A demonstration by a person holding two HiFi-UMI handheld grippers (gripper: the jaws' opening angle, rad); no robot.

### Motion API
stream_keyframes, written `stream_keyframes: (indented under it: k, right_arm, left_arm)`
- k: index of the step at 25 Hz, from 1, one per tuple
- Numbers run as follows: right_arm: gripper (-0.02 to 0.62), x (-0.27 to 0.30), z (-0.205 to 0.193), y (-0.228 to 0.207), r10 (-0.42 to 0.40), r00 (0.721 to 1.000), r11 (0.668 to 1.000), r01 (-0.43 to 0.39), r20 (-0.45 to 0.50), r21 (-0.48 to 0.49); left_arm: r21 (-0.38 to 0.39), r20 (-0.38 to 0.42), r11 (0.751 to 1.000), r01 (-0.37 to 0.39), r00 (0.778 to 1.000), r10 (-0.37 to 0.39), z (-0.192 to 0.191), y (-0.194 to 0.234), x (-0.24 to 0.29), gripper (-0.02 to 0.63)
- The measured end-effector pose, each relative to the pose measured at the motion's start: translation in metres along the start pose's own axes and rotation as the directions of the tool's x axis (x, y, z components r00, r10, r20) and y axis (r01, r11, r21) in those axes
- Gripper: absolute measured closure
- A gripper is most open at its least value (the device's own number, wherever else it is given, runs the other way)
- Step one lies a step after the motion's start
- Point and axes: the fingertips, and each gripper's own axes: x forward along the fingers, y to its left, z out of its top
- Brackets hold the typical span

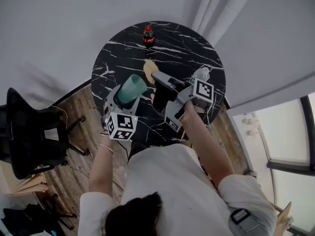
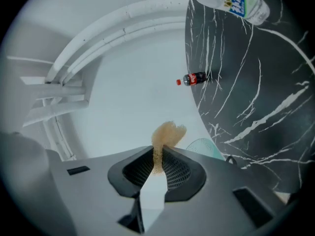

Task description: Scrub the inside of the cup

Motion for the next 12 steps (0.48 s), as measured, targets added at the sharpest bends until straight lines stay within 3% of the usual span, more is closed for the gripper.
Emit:
stream_keyframes:
  k: [4,12]
  right_arm:
    - [0.528,-0.011,0.011,-0.004,-0.032,0.999,0.996,0.033,0.014,-0.08]
    - [0.528,-0.034,0.034,-0.018,-0.08,0.994,0.985,0.091,0.074,-0.15]
  left_arm:
    - [-0.057,-0.014,0.998,0.007,1.0,-0.008,-0.007,-0.006,0.003,0.281]
    - [-0.152,-0.021,0.988,-0.001,1.0,-0.002,-0.015,-0.009,0.004,0.281]
